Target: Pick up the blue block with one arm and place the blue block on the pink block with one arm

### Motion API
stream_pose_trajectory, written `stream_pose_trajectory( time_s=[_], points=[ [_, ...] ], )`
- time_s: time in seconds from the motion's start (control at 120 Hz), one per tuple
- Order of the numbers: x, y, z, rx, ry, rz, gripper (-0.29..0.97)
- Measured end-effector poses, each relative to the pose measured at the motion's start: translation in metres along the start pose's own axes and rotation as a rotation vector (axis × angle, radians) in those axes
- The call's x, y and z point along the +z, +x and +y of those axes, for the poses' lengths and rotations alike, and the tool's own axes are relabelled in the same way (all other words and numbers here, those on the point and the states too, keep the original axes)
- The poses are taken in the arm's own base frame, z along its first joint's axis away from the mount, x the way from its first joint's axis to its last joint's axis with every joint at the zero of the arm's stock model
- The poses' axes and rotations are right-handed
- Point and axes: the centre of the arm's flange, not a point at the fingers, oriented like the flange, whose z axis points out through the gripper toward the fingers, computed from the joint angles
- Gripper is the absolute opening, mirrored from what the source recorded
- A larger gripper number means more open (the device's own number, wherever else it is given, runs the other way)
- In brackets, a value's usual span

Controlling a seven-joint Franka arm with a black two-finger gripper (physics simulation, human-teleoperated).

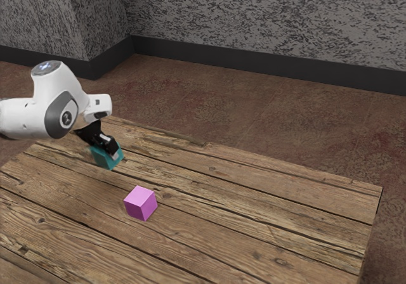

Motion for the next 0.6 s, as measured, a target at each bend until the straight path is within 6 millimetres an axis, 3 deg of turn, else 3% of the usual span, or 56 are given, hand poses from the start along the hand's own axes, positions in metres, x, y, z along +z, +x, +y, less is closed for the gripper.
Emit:
stream_pose_trajectory(
  time_s=[0.242, 0.483, 0.6],
  points=[
    [-0.011, -0.013, 0.064, -0.006, -0.021, -0.023, 0.38],
    [-0.007, -0.017, 0.086, -0.125, -0.028, -0.054, 0.38],
    [0.012, -0.016, 0.096, -0.165, -0.038, -0.093, 0.38]
  ],
)
